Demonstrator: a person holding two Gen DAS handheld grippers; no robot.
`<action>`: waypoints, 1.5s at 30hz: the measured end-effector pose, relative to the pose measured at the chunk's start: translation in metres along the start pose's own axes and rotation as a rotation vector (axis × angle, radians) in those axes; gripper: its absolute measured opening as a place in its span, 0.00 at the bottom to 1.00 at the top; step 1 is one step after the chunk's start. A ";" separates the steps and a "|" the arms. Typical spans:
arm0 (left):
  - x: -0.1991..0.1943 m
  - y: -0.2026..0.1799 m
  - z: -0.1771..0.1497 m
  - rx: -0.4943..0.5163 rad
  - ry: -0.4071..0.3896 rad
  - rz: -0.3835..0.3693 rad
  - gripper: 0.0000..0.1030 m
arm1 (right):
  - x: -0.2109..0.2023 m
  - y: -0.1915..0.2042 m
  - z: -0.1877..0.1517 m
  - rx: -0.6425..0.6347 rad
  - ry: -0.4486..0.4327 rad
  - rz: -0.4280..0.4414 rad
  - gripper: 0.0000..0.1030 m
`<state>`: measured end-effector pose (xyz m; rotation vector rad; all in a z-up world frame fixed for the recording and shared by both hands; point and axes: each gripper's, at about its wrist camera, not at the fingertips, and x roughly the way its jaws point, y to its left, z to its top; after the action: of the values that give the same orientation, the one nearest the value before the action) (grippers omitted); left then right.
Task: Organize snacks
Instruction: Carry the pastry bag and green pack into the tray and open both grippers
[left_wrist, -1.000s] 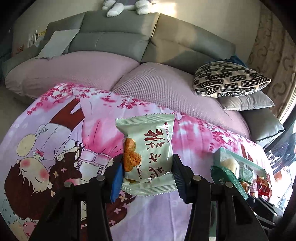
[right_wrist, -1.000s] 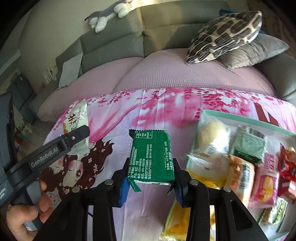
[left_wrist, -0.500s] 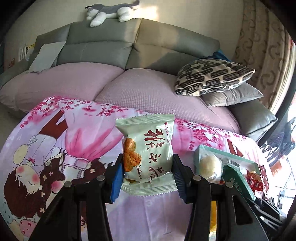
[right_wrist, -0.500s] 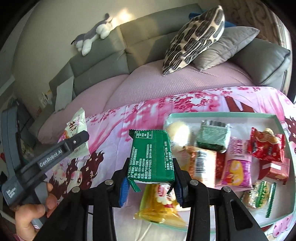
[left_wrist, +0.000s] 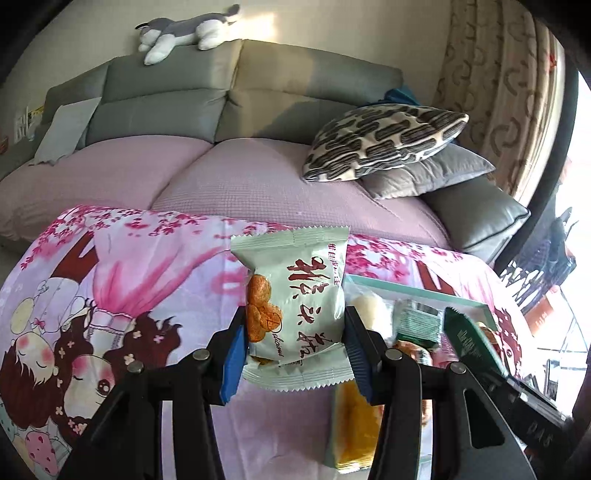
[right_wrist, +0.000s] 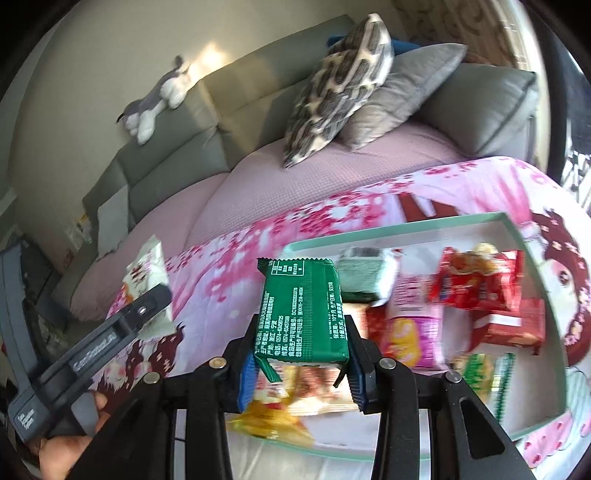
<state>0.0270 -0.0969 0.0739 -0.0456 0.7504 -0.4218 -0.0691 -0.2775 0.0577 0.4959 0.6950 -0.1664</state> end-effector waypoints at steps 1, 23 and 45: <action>0.000 -0.004 -0.001 0.006 0.000 -0.003 0.50 | -0.003 -0.005 0.001 0.012 -0.009 -0.010 0.41; 0.007 -0.096 -0.024 0.155 0.074 -0.169 0.50 | -0.056 -0.082 0.012 0.148 -0.107 -0.192 0.41; 0.036 -0.122 -0.039 0.230 0.162 -0.165 0.50 | -0.024 -0.083 0.006 0.116 0.010 -0.232 0.42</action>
<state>-0.0185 -0.2182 0.0449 0.1445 0.8560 -0.6723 -0.1092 -0.3534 0.0452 0.5263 0.7546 -0.4239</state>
